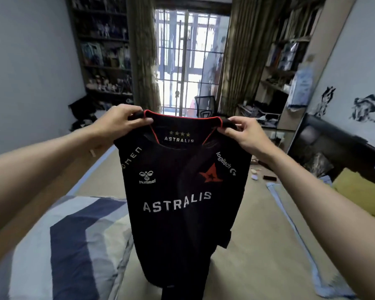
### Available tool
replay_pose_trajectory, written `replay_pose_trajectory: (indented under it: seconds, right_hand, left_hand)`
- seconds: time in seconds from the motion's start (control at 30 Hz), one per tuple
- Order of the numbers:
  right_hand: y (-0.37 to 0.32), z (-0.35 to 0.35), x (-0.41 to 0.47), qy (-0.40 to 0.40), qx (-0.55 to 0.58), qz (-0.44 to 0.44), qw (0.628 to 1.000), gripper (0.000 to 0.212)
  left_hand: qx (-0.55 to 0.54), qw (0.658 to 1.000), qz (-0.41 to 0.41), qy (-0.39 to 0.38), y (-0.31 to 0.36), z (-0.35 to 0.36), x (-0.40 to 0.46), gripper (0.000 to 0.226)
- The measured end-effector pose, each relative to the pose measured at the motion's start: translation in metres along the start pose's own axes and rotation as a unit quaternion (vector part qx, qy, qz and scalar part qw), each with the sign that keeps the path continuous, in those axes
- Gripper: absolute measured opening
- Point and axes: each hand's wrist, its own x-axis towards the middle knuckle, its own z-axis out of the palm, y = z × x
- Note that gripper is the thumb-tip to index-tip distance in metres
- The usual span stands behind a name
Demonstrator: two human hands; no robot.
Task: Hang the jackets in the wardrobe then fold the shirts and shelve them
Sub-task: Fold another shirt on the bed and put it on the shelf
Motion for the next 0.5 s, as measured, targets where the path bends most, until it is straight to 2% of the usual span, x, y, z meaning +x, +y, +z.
replay_pose_trajectory:
  seconds: [0.13,0.2,0.3,0.43,0.5]
  right_hand:
    - [-0.062,-0.047,-0.023,0.008,0.002,-0.021,1.0,0.014]
    - [-0.088,-0.068,-0.042,0.015,0.003,-0.022,1.0,0.021]
    - [-0.119,-0.088,-0.074,0.04,0.005,-0.023,0.999,0.021]
    - [-0.146,-0.098,-0.117,0.087,0.009,-0.011,0.996,0.021]
    - [-0.156,-0.099,-0.14,0.099,0.007,0.002,0.995,0.022]
  left_hand:
    - [-0.002,0.999,0.036,0.012,0.052,-0.035,-0.003,0.03]
    - [-0.033,0.998,0.055,0.01,0.079,-0.048,-0.008,0.021]
    - [-0.088,0.993,0.082,0.003,0.109,-0.063,-0.018,0.016]
    - [-0.103,0.987,0.121,-0.021,0.135,-0.077,-0.039,0.012]
    - [-0.103,0.984,0.144,-0.036,0.147,-0.085,-0.054,0.02]
